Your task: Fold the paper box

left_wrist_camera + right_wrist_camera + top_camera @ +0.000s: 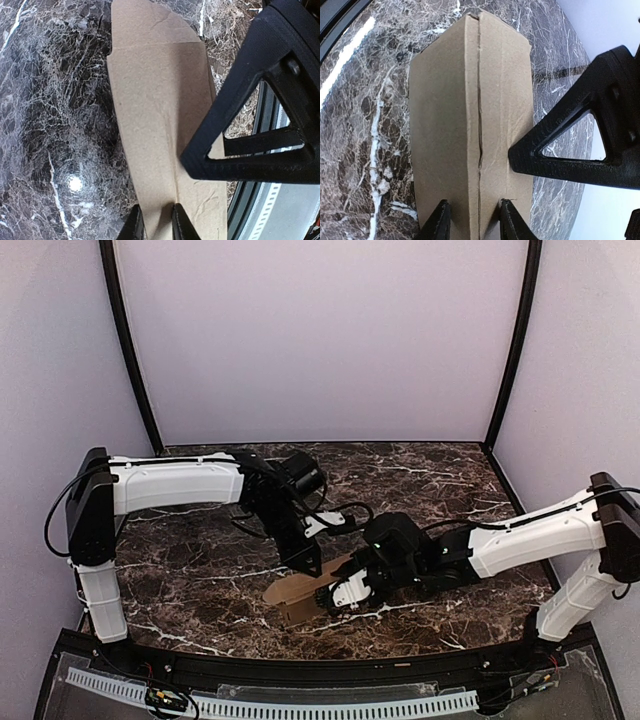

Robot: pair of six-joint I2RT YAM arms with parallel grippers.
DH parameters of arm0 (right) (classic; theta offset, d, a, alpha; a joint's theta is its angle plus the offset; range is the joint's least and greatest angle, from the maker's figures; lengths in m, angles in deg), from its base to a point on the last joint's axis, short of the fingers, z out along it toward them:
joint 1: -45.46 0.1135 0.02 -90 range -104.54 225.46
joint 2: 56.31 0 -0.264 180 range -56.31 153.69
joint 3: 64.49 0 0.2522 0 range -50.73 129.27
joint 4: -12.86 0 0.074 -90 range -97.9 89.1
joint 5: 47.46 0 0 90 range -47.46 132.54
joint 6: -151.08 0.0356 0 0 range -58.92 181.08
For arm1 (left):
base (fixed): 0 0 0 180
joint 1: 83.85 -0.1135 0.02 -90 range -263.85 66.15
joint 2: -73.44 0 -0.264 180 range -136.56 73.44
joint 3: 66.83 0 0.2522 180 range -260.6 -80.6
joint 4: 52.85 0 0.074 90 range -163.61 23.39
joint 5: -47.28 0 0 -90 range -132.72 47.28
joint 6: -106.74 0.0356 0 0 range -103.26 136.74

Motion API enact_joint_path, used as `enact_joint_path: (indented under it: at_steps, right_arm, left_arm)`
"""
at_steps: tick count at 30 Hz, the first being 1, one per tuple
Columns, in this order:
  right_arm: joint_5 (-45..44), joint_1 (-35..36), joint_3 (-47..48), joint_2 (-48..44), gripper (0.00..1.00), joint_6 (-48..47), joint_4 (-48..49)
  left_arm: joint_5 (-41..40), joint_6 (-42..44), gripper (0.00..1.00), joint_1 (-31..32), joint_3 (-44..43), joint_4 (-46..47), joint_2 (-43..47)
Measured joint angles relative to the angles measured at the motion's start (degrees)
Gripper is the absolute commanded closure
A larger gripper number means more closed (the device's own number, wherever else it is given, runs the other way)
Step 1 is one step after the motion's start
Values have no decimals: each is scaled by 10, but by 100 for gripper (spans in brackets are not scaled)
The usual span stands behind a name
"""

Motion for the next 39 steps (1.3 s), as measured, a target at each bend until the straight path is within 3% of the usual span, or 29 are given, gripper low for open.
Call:
enact_joint_path:
  at_steps: [6,16,21,27,32,39]
  right_arm:
    - [-17,12,2,0,100,12,-2]
    - [-41,26,1,0,100,40,-4]
    - [-47,28,1,0,100,52,-4]
    - [-57,29,1,0,100,64,-3]
    - [-63,29,1,-2,100,76,-6]
    - [-82,31,7,-2,100,108,-18]
  left_arm:
    - [-4,7,85,9,-1,-6,0]
    - [-12,13,85,14,-1,-9,0]
    - [-28,5,66,17,-2,-8,3]
    - [-75,-57,55,12,-1,-16,25]
    - [-121,-155,45,-21,43,2,131]
    - [-149,-318,42,-45,192,75,356]
